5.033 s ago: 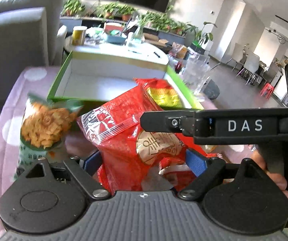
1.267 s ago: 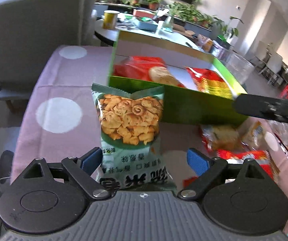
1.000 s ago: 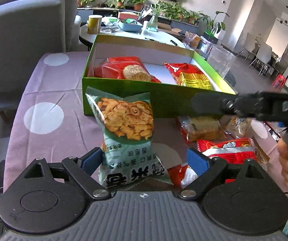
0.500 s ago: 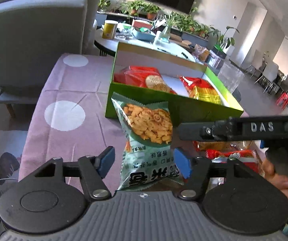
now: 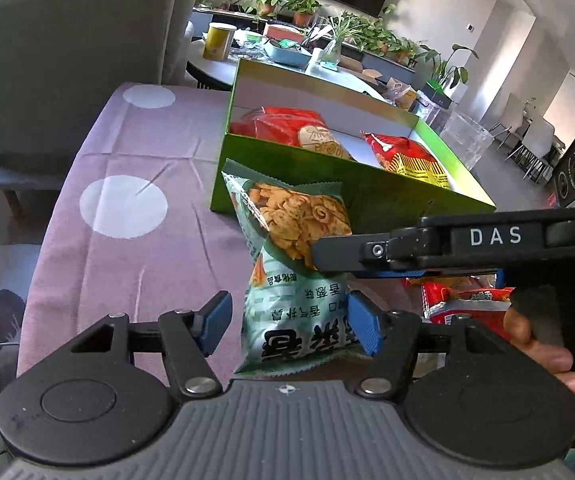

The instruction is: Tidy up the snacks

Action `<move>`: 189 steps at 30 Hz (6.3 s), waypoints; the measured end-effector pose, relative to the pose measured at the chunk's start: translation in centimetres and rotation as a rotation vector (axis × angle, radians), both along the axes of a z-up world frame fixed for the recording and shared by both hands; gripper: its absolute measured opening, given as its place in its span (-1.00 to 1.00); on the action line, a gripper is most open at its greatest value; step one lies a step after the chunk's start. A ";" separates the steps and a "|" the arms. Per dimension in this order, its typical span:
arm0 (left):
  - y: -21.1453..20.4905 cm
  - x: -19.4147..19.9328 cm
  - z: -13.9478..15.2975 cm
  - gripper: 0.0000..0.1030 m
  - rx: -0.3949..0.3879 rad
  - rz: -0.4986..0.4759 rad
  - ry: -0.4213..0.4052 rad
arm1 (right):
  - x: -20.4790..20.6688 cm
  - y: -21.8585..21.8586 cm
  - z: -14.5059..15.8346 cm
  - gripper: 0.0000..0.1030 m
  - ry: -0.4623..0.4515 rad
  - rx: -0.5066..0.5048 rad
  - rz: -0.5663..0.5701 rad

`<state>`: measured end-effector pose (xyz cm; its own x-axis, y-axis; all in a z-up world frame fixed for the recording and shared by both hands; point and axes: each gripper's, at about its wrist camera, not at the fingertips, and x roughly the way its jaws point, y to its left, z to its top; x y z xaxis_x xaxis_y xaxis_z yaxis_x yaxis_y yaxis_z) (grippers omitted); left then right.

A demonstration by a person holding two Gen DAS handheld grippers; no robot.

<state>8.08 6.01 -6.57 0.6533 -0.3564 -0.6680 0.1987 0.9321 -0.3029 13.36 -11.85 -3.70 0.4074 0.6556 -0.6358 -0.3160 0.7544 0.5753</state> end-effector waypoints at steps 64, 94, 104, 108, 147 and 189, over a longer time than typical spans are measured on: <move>-11.6 12.0 6.9 0.20 0.119 -0.208 -0.177 | 7.1 -8.1 4.0 0.08 -0.192 0.163 -0.153; -9.3 7.3 6.9 0.69 0.165 -0.100 -0.199 | 3.6 -10.7 2.8 0.19 -0.221 0.024 -0.251; -7.2 4.8 6.6 0.69 0.145 -0.056 -0.178 | 1.3 -11.2 4.3 0.19 -0.234 0.046 -0.229; -6.6 3.6 6.4 0.69 0.131 -0.050 -0.176 | 0.3 -10.7 4.5 0.19 -0.244 0.029 -0.211; -1.0 -7.5 1.8 0.68 0.080 -0.046 -0.048 | -9.4 -3.9 2.0 0.20 -0.053 -0.105 0.064; 1.7 -7.8 -0.2 0.47 0.028 0.084 0.052 | -6.7 0.7 -0.2 -0.02 0.003 -0.152 0.066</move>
